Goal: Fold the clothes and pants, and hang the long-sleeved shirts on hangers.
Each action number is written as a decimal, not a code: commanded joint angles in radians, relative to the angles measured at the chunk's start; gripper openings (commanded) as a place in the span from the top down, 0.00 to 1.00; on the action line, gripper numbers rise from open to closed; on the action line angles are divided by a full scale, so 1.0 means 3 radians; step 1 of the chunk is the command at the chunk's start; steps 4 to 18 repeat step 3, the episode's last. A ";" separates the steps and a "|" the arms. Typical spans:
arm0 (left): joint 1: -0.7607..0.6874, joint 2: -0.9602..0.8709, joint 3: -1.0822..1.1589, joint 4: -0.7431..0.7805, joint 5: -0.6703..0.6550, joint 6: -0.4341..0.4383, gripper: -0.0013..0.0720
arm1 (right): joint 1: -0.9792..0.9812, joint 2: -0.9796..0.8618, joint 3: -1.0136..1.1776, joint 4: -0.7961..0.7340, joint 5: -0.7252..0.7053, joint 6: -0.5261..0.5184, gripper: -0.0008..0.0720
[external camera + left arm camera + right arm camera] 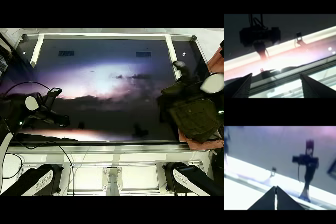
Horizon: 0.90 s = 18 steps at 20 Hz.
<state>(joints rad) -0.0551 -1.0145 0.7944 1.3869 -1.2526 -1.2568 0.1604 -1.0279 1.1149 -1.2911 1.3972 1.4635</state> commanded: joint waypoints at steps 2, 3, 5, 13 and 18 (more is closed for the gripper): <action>0.0003 -0.0003 0.0000 0.0001 0.0000 0.0000 0.03 | 0.0525 -0.0197 -0.0360 -0.0159 -0.0175 0.0161 0.96; 0.0003 -0.0003 0.0000 0.0001 0.0000 0.0000 0.03 | 0.0534 -0.0244 -0.0362 -0.0150 -0.0179 0.0189 0.96; 0.0003 -0.0003 0.0000 0.0001 0.0000 0.0000 0.03 | 0.0534 -0.0244 -0.0362 -0.0150 -0.0179 0.0189 0.96; 0.0003 -0.0003 0.0000 0.0001 0.0000 0.0000 0.03 | 0.0534 -0.0244 -0.0362 -0.0150 -0.0179 0.0189 0.96; 0.0003 -0.0003 0.0000 0.0001 0.0000 0.0000 0.03 | 0.0534 -0.0244 -0.0362 -0.0150 -0.0179 0.0189 0.96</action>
